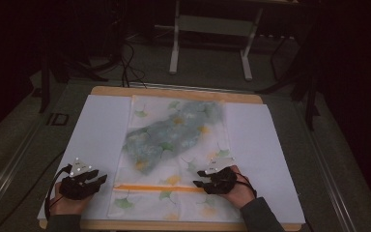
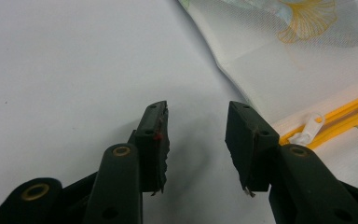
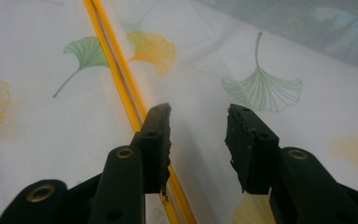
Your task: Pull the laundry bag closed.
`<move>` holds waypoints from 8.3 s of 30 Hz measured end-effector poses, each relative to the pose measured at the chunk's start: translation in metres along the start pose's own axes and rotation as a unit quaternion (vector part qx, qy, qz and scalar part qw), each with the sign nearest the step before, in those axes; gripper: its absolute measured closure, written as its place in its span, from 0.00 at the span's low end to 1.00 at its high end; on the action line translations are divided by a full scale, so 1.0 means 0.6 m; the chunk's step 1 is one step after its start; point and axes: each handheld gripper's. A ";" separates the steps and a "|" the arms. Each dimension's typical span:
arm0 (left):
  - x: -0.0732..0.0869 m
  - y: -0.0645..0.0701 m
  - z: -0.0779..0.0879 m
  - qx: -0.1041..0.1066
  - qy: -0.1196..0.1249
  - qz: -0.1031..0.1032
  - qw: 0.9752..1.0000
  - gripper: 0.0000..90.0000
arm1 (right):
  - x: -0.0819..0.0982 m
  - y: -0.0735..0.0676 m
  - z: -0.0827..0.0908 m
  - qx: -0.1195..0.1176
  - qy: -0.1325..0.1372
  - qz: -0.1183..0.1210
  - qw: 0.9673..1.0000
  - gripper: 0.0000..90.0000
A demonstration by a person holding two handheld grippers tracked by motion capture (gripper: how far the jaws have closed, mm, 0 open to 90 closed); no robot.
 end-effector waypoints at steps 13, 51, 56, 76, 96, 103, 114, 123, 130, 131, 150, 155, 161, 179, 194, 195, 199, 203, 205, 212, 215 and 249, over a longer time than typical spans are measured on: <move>0.000 -0.001 0.000 0.001 -0.001 0.000 1.000 0.65 | -0.023 -0.016 -0.018 -0.012 0.001 0.015 1.000 0.66; 0.002 -0.004 0.002 0.002 0.001 0.003 1.000 0.64 | -0.066 -0.047 -0.075 -0.045 0.002 0.039 0.998 0.68; 0.002 -0.005 0.003 0.001 0.001 0.004 1.000 0.64 | -0.071 -0.051 -0.084 -0.050 0.002 0.042 0.998 0.68; 0.001 -0.004 0.003 -0.001 -0.003 0.003 1.000 0.63 | -0.094 -0.067 -0.116 -0.064 0.004 0.056 0.996 0.70; 0.001 -0.002 0.005 0.003 0.000 0.000 1.000 0.63 | -0.116 -0.086 -0.146 -0.086 -0.001 0.063 0.994 0.71; 0.001 -0.001 0.006 0.003 -0.001 -0.001 1.000 0.63 | -0.123 -0.092 -0.158 -0.093 0.003 0.063 0.994 0.73; 0.001 0.000 0.008 0.005 0.000 -0.001 1.000 0.63 | -0.138 -0.111 -0.180 -0.106 0.002 0.072 0.992 0.75; 0.001 0.000 0.009 0.004 0.002 0.000 1.000 0.63 | -0.152 -0.125 -0.196 -0.112 0.000 0.081 0.990 0.76; 0.001 0.000 0.009 0.004 0.003 0.000 1.000 0.63 | -0.157 -0.136 -0.209 -0.116 0.001 0.081 0.990 0.77; 0.001 0.000 0.009 0.004 0.003 0.000 1.000 0.63 | -0.158 -0.138 -0.210 -0.118 0.001 0.081 0.990 0.77; 0.002 -0.002 0.015 -0.003 0.009 -0.001 1.000 0.63 | -0.177 -0.157 -0.237 -0.116 0.003 0.088 0.989 0.78; 0.003 -0.002 0.015 -0.003 0.009 0.000 1.000 0.63 | -0.181 -0.161 -0.243 -0.115 0.005 0.088 0.989 0.78; 0.003 -0.003 0.015 -0.003 0.009 0.000 1.000 0.63 | -0.190 -0.170 -0.252 -0.116 0.009 0.090 0.989 0.80; 0.005 -0.005 0.017 -0.004 0.009 0.003 1.000 0.63 | -0.197 -0.183 -0.265 -0.117 0.004 0.105 0.988 0.87; 0.004 -0.003 0.015 0.008 0.008 0.002 1.000 0.62 | -0.208 -0.189 -0.275 -0.116 -0.004 0.108 0.987 0.92; 0.004 -0.002 0.015 0.009 0.007 0.000 1.000 0.62 | -0.208 -0.189 -0.274 -0.116 -0.004 0.108 0.987 0.92; 0.003 0.001 0.015 0.021 0.005 -0.001 1.000 0.62 | -0.207 -0.188 -0.273 -0.115 -0.001 0.105 0.988 0.93; 0.003 0.004 0.017 0.027 0.001 0.000 1.000 0.62 | -0.204 -0.187 -0.270 -0.116 -0.002 0.102 0.988 0.93; 0.004 0.006 0.017 0.030 0.000 -0.002 1.000 0.62 | -0.203 -0.186 -0.269 -0.116 -0.001 0.101 0.988 0.93; 0.002 0.013 0.020 0.046 -0.005 -0.003 0.999 0.61 | -0.201 -0.185 -0.265 -0.117 0.000 0.096 0.988 0.93; 0.000 0.019 0.022 0.055 -0.006 -0.006 0.998 0.62 | -0.201 -0.185 -0.263 -0.115 0.001 0.097 0.989 0.93; -0.019 0.069 -0.010 0.128 -0.051 -0.033 0.990 0.67 | -0.205 -0.181 -0.224 -0.099 0.018 0.109 0.989 0.93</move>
Point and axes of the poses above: each handheld gripper's, and its own axes: z roughly backward along the jaws, x roughly out of its underside, y roughly to its right, and after that the axes turned 7 degrees about -z, right-handed
